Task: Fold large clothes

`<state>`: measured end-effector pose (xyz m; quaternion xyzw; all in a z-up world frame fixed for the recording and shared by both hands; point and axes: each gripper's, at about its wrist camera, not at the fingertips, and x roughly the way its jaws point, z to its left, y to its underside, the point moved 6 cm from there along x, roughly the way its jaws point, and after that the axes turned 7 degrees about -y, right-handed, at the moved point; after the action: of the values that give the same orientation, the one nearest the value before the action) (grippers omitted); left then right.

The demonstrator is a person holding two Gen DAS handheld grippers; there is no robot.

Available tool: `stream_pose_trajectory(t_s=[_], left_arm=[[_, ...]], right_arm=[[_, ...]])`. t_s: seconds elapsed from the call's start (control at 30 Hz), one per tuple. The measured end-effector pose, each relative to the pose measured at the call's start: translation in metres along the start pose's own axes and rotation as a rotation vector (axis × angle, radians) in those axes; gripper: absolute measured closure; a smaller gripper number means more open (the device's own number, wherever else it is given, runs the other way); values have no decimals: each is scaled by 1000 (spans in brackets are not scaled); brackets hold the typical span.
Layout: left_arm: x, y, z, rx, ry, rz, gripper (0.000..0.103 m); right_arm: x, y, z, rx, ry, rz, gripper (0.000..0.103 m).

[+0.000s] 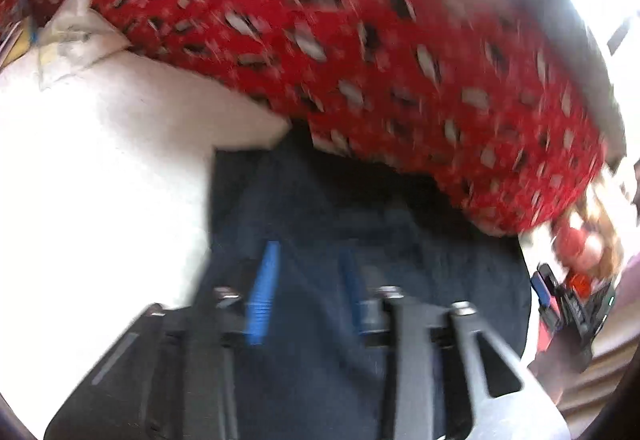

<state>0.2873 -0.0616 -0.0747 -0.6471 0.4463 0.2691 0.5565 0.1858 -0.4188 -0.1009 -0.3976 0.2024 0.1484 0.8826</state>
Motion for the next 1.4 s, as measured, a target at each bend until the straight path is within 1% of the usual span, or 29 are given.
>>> stream_pose_trajectory(t_s=[0.03,0.07,0.1,0.13,0.2,0.27,0.3,0.33,0.37,0.4,0.43,0.47,0.53,0.57,0.67,0.73,0.77,0.8,0.83,0.87,0.9,0.93,1.03,1.13,1.2,1.23,1.27,1.37,1.4], left_arm=[[13,3,-7,17,-33,22,66],[31,14,-10,49,-98,70,66],[42,21,-10,68,-139,100,66],[42,24,-10,80,-151,93,66],[26,29,-18,118,-180,40,66],[11,35,-27,136,-185,14,62],[2,42,-31,131,-181,-5,54],[-2,47,-32,126,-182,-19,45],[-2,52,-32,122,-194,-35,41],[0,61,-34,130,-221,-36,38],[7,67,-35,148,-245,-16,37],[17,75,-35,170,-278,20,37],[18,78,-32,198,-298,4,37],[15,80,-33,215,-303,-1,37],[10,88,-28,208,-289,15,36],[12,90,-23,185,-270,29,35],[13,91,-21,173,-265,35,34],[15,93,-21,166,-264,38,34],[14,96,-21,164,-267,37,33],[12,99,-21,167,-273,37,32],[13,100,-22,174,-278,38,31],[12,103,-23,177,-281,39,30],[12,105,-22,174,-276,50,27],[14,105,-21,166,-269,61,26],[14,105,-21,164,-272,70,25],[14,105,-21,163,-272,74,24],[14,105,-20,161,-271,76,24],[15,106,-20,158,-270,76,22],[15,106,-20,158,-270,74,21]], right_arm=[[14,14,-6,-4,44,70,59],[30,28,-16,4,112,153,60],[39,38,-26,19,156,201,62],[34,37,-24,15,154,170,64],[15,32,-13,21,156,126,59],[-4,30,8,-22,96,77,58],[-10,32,16,-54,88,61,54],[-13,36,21,-89,98,54,46],[-11,41,20,-119,121,62,40],[-4,51,17,-150,155,94,30],[5,66,11,-178,206,159,27],[12,78,4,-217,259,219,27],[7,82,15,-319,312,212,27],[1,79,19,-323,327,210,27],[-34,66,11,-204,295,118,27],[-53,61,-10,-120,361,61,25],[-61,61,-27,-65,407,55,20],[-60,63,-39,-16,431,68,20],[-59,69,-54,45,419,102,21],[-55,75,-61,89,358,133,39],[-53,79,-60,114,253,147,61],[-55,79,-54,93,203,148,92],[-68,73,-49,47,193,76,94],[-47,85,-67,74,253,161,91],[-48,82,-62,51,317,160,85],[-52,77,-55,40,363,138,78],[-57,69,-47,33,389,95,77],[-73,55,-20,-33,342,-19,77],[-75,52,-9,-75,326,-35,72]])
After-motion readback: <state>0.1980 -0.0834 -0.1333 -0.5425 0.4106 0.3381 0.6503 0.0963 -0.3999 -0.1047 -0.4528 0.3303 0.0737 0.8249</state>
